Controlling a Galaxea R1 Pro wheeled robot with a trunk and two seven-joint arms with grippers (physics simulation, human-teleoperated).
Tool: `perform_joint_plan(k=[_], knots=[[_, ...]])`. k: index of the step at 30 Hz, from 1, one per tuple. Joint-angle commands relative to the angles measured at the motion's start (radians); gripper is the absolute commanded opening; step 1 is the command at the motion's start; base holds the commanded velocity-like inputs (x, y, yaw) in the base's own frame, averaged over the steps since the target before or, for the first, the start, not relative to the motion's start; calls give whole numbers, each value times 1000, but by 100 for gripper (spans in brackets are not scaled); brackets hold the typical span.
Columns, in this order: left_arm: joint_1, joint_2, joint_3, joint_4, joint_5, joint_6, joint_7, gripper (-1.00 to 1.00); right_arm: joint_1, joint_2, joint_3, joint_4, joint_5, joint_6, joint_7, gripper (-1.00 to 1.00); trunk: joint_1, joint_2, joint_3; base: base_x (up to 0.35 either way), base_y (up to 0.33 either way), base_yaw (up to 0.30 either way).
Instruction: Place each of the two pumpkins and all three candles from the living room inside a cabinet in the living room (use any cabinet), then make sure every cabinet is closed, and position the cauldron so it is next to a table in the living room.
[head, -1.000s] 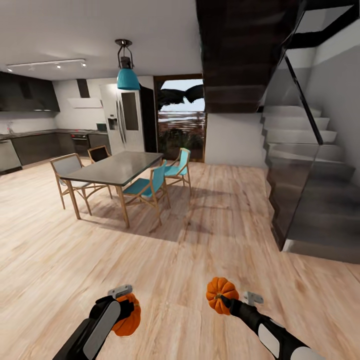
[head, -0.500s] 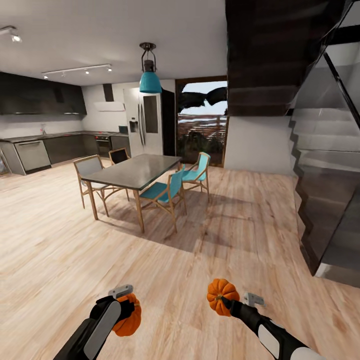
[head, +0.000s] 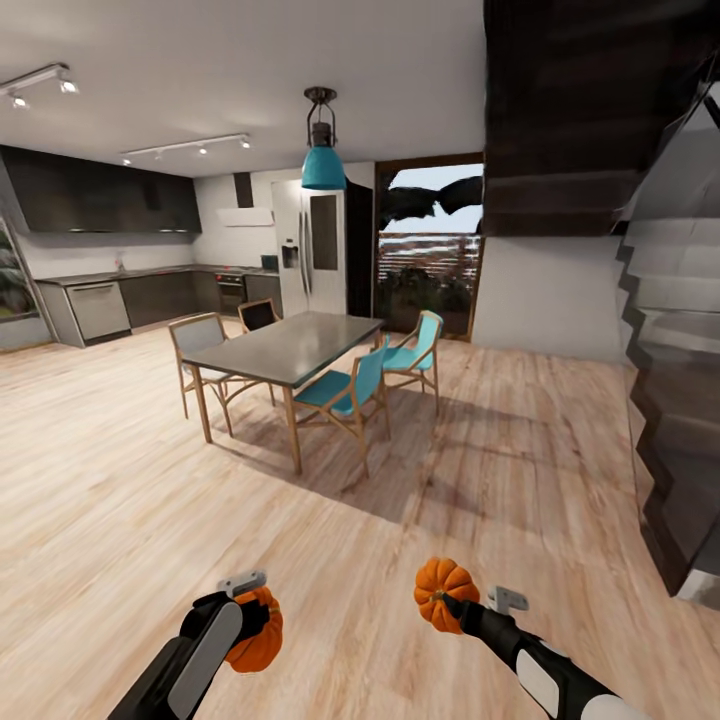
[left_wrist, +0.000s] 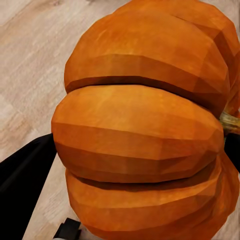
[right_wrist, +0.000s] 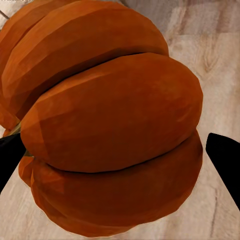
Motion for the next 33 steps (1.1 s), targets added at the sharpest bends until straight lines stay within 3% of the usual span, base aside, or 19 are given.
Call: perform_joint_plan(k=[1,9,33], knots=[[-1,1,-4,-1,8,1,11,-100,-1,0,6,0,-11,-4,-1,-100,1,-1,-1,287,-14,2],[-1,1,-4,-1,8,1,11,-100,-1,0,8,0,-5,-4,-46,-100,1,-1,-3,294,-2,29],[-1,4,-4,-1,8,0,11,-100,-1,8,8,0,15,-5,-54,-100,1,-1,-36,321,0,160]])
